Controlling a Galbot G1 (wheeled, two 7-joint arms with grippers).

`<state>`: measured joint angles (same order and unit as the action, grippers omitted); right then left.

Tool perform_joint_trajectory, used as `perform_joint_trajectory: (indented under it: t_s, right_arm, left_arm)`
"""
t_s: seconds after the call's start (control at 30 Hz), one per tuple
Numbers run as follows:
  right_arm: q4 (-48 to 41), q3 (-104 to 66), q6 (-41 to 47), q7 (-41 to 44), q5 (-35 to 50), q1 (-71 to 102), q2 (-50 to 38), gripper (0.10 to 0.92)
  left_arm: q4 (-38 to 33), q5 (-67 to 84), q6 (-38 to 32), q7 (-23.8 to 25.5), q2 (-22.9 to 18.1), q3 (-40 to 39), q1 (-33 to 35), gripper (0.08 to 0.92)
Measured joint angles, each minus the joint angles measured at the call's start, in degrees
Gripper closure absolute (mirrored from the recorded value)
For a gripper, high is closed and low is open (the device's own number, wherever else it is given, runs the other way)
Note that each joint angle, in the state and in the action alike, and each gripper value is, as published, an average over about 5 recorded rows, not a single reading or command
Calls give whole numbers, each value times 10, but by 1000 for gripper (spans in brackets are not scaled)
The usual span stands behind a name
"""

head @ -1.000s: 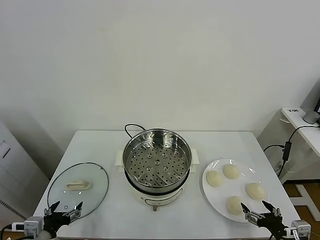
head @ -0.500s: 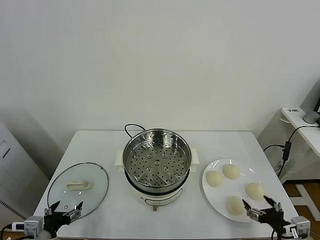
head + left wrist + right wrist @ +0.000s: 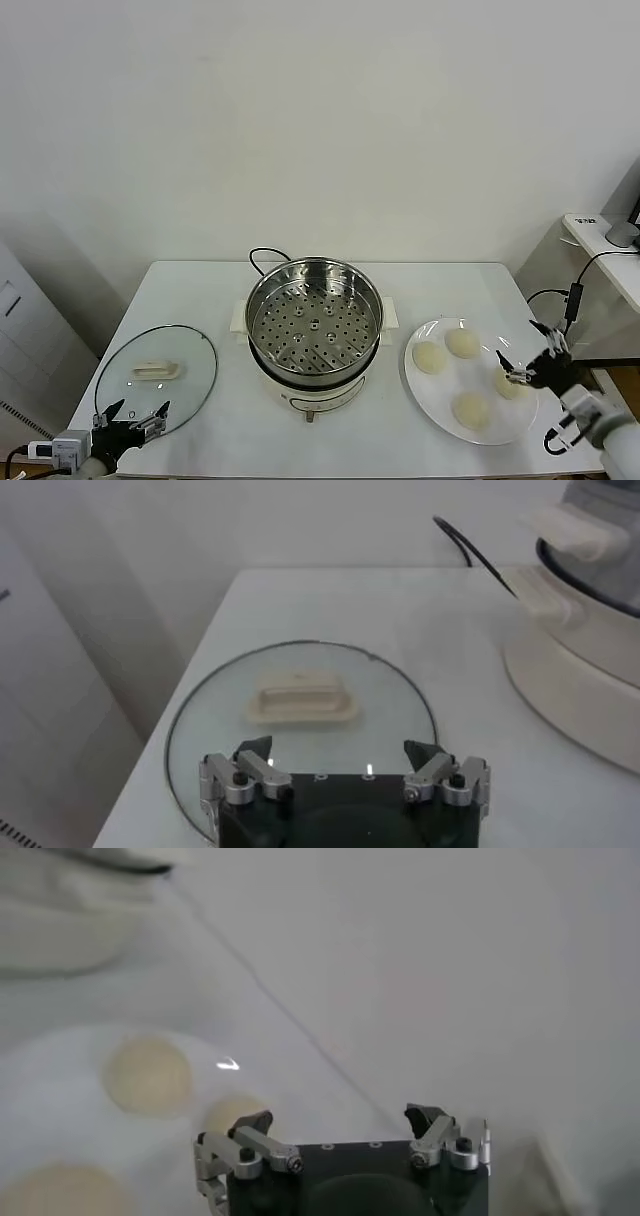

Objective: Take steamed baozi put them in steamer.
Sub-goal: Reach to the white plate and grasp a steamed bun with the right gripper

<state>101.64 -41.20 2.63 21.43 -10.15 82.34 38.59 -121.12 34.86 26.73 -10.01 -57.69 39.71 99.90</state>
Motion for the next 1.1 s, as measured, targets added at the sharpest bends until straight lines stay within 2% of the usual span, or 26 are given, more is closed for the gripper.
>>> perform_joint_trajectory:
  t_s: [0.23,0.53,0.8,1.1]
  right_arm:
    - [-63,123,-8,127,-28,-152,-65,203]
    - [-154,397,-14,249,13,-427,-123,203]
    - [-236,613,-29,315,38,-622,-125,203]
    - [-300,716,-49,346,48,-708,-103,203]
  left_arm:
    - [-2,-3,5,-2,-4,-3,-4,177]
    - [-3,-7,12,-4,-6,-5,-12,177]
    - [-6,-9,17,-4,-8,-7,-15,177]
    - [-6,-10,21,-6,-8,-11,-22,177]
